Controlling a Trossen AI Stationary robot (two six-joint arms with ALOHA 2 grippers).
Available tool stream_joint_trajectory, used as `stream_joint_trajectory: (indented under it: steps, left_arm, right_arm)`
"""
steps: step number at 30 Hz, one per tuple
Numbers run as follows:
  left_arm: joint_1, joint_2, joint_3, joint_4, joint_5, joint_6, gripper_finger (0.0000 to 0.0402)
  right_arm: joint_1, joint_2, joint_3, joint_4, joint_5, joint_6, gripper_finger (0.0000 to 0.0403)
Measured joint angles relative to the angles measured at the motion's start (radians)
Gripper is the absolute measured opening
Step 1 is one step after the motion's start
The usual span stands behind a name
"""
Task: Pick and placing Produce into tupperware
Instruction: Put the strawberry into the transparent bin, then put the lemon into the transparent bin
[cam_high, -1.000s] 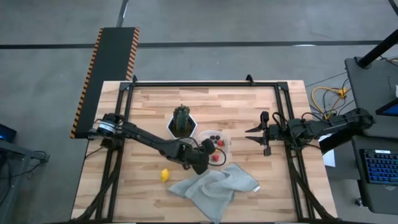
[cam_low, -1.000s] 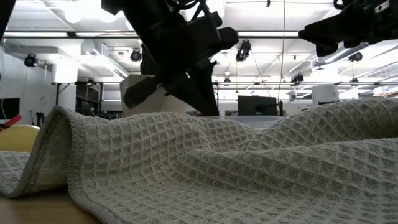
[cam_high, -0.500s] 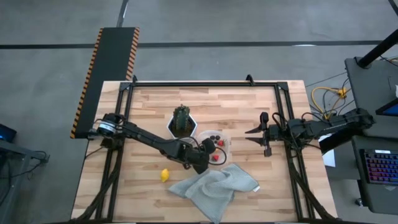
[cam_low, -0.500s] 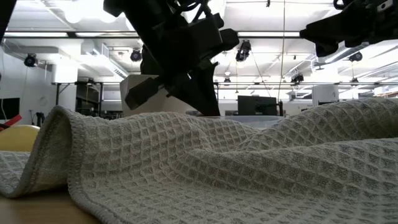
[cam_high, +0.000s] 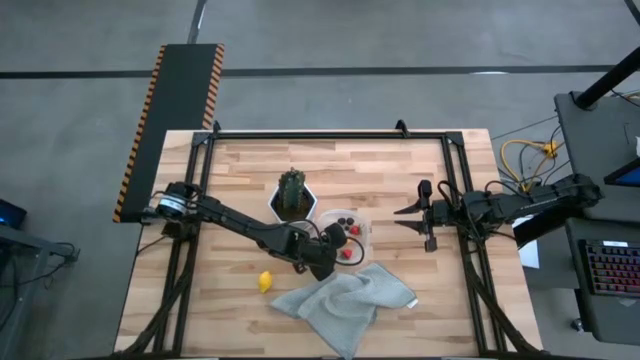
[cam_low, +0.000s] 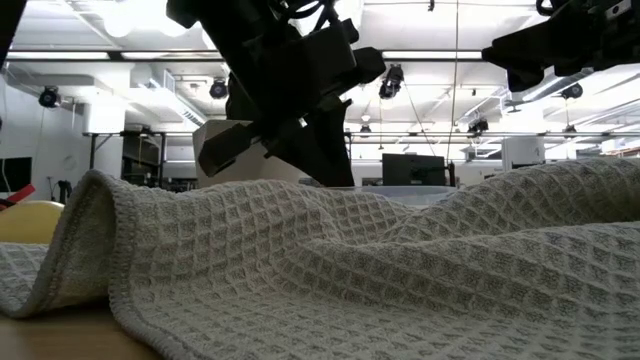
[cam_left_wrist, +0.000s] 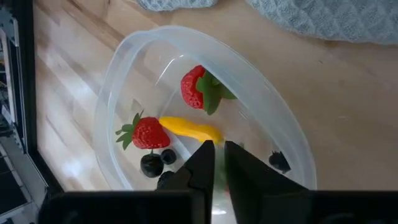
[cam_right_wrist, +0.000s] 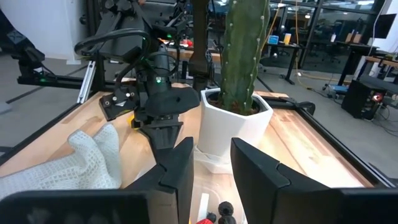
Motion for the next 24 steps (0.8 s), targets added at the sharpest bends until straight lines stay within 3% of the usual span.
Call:
stream_joint_trajectory:
  steps: [7,11,14,17,24]
  left_arm:
    - [0.000,0.000,0.002,0.005,-0.042,-0.013,0.0073]
    - [-0.011,-0.035,0.009,-0.013,-0.131,-0.048,0.0085]
    - [-0.027,-0.096,0.012,-0.021,-0.135,-0.096,0.0086]
    - [-0.050,-0.170,0.012,-0.096,-0.125,-0.224,0.0086]
    - [-0.137,-0.342,0.011,-0.328,-0.089,-0.744,0.0086]
  right_arm:
    - [0.000,0.000,0.000,0.000,0.000,0.000,0.0100]
    - [0.000,0.000,0.000,0.000,0.000,-0.001,0.0100]
    - [0.000,0.000,0.000,0.000,0.000,-0.002,0.0100]
    - [0.000,0.000,0.000,0.000,0.000,-0.001,0.0100]
    - [0.000,0.000,0.000,0.003,0.000,-0.004,0.0100]
